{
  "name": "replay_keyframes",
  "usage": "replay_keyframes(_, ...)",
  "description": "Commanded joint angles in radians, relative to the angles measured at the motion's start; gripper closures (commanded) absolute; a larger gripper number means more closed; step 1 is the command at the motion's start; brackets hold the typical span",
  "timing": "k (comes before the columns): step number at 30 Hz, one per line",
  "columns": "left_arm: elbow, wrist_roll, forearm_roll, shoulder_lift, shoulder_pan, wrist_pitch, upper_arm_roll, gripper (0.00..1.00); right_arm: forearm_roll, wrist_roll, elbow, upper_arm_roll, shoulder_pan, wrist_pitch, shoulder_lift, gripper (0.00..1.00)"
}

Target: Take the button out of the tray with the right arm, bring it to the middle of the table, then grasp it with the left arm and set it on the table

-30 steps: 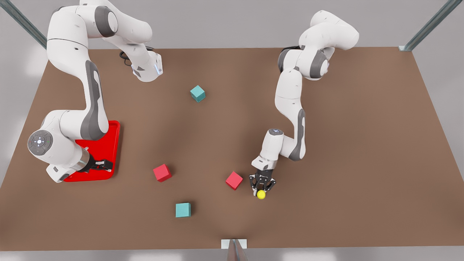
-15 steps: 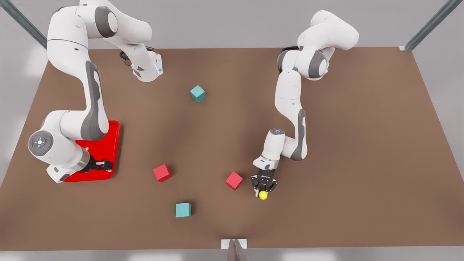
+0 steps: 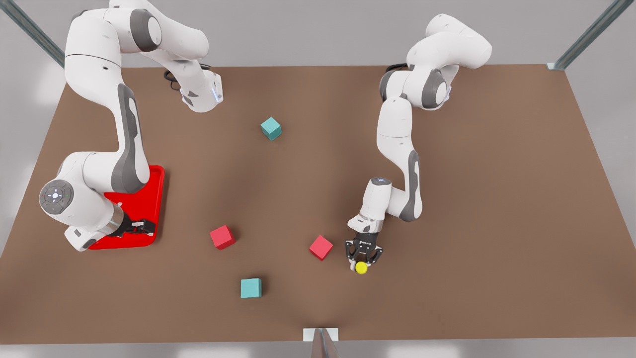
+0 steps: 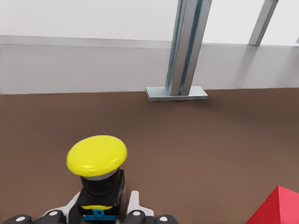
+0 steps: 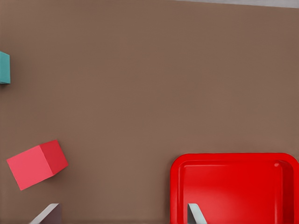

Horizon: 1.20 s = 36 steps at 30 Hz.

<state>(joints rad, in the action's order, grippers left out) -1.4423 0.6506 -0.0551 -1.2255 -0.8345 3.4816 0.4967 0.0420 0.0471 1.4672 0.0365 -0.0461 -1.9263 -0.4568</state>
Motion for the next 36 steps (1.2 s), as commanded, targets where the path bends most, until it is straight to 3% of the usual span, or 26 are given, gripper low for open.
replay_keyframes(1,0.000,-0.009,0.000,0.001,0.000,0.000,0.000,0.01,-0.001,0.002,-0.001,0.000,0.000,0.000,0.001,0.00)
replay_keyframes(13,-0.009,-0.008,-0.005,0.035,-0.005,-0.001,-0.003,0.01,-0.001,0.000,-0.002,0.000,0.000,-0.010,0.003,0.00)
replay_keyframes(19,-0.033,-0.008,-0.003,0.066,-0.006,-0.004,-0.003,0.01,-0.001,0.008,0.001,0.005,-0.011,0.084,0.116,0.00)
replay_keyframes(27,-0.079,-0.017,0.001,0.190,-0.015,-0.087,-0.004,0.01,0.002,0.073,-0.021,0.008,0.002,0.147,0.144,0.00)
replay_keyframes(28,-0.112,-0.022,0.004,0.248,-0.024,-0.140,-0.003,0.01,0.002,0.082,-0.019,0.020,0.000,0.170,0.145,0.00)
replay_keyframes(29,-0.132,-0.066,0.008,0.362,-0.038,-0.315,-0.003,0.01,0.002,0.200,-0.022,0.020,-0.012,0.164,0.142,0.00)
replay_keyframes(32,-0.052,-0.266,-0.006,0.659,-0.012,-1.064,-0.017,0.01,0.001,0.232,-0.024,0.016,-0.015,0.151,0.136,0.00)
replay_keyframes(36,0.137,-0.738,-0.174,0.760,0.238,-1.743,-0.052,0.00,-0.001,0.226,-0.021,0.017,-0.011,0.124,0.139,0.00)
